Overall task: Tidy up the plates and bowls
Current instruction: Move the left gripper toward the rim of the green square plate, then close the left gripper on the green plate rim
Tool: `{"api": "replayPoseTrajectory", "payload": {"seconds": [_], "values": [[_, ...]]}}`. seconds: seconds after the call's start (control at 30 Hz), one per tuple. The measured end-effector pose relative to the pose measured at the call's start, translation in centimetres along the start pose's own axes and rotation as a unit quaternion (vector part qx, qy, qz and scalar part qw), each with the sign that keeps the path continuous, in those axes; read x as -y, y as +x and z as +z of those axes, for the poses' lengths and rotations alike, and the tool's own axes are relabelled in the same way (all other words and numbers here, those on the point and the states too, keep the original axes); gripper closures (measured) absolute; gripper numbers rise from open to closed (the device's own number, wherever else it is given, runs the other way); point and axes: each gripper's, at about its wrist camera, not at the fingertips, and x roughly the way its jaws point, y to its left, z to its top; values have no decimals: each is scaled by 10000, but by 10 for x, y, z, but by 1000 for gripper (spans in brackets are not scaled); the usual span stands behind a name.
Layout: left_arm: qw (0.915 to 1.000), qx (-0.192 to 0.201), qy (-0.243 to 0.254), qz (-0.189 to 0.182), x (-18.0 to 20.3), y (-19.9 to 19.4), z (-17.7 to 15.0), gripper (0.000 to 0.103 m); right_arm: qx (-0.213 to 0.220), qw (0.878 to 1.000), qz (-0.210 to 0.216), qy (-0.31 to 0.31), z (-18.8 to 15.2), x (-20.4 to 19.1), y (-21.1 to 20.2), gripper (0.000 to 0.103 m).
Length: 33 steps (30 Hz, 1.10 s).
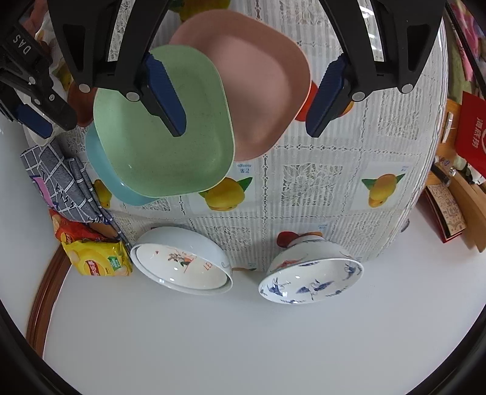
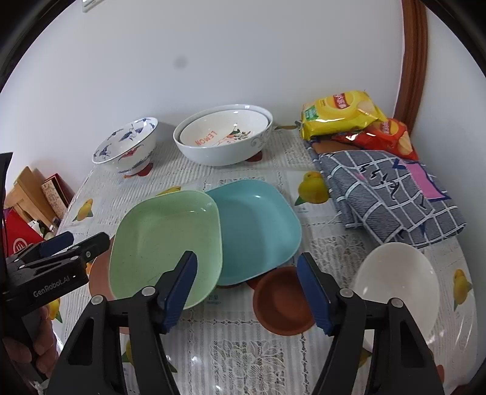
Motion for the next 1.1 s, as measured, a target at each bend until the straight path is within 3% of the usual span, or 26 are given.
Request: {"api": "replayPoseTrajectory", "payload": {"seconds": [0.07,0.3,0.37,0.47,0.57,0.67,0.77,0.8,1.1], "values": [[10000,-92,9,-9,1,8,2,30,-50,10000,30,-32,0,-3,7,38],[9996,-243,-33,-121,4,33,8,31,-312,9995,94,29,-7,-8,30,45],[9995,-274,-3,-161,5,39,10,41,-398,9991,132,40,-9,-9,36,46],[9994,-301,-25,-196,6,47,10,43,-460,9988,147,-23,-11,-15,43,46],[9989,-357,-39,-288,7,54,10,51,-546,9984,124,-81,-13,-19,52,55],[9986,-381,-16,-376,10,58,9,62,-640,9978,128,-127,-15,-21,59,69],[9973,-387,-83,-618,10,59,9,85,-618,9977,227,-143,-15,-23,62,79],[9976,-358,-76,-584,10,58,9,87,-605,9977,267,-143,-15,-23,62,87],[9982,-197,-14,-559,8,32,4,93,-489,9986,180,-84,-15,-22,44,90]]}}
